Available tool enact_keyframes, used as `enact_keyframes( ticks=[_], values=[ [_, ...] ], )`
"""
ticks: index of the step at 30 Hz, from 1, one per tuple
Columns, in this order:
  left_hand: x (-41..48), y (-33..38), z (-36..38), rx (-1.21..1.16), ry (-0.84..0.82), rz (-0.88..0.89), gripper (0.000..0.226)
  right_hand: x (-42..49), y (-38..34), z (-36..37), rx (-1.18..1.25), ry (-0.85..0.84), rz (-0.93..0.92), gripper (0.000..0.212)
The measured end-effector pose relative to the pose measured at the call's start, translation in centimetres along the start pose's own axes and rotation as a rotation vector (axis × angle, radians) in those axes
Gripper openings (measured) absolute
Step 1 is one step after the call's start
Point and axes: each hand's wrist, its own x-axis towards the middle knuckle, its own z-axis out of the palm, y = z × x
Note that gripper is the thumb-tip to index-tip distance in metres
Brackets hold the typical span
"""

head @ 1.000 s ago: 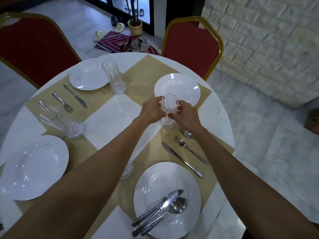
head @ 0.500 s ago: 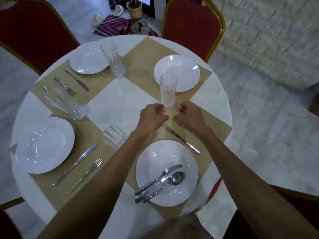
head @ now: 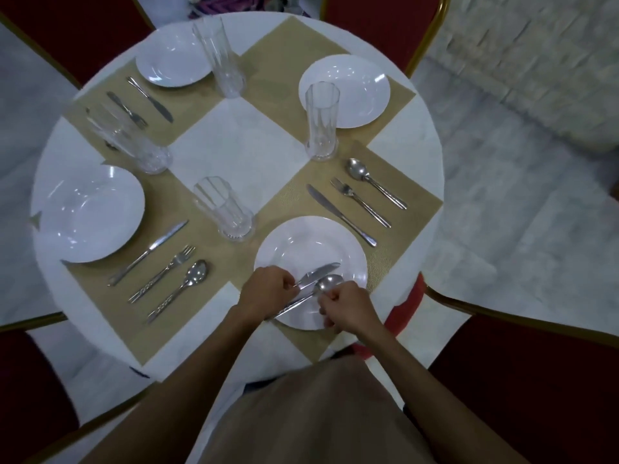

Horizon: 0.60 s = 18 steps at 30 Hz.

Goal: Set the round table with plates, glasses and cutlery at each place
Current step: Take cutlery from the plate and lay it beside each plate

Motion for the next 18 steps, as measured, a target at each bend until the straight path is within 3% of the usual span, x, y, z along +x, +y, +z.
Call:
enact_keyframes(
  ticks=[9,12,18],
  values=[
    [-1.2,0.4,1.6,-0.009,0.025,-0.010,0.027,-0.4,-0.7,3.1,0.381,-0.047,0.189,0.020],
    [-1.2,0.5,1.9,-0.011,0.025,0.023,0.020,-0.7,-0.9,3.8,0.478,0.005,0.224,0.018],
    [-2.0,0.9,2.3,-0.168,0.028,0.075,0.032,-3.5,-0.8,4.0,0.567,0.130,0.177,0.014]
  ],
)
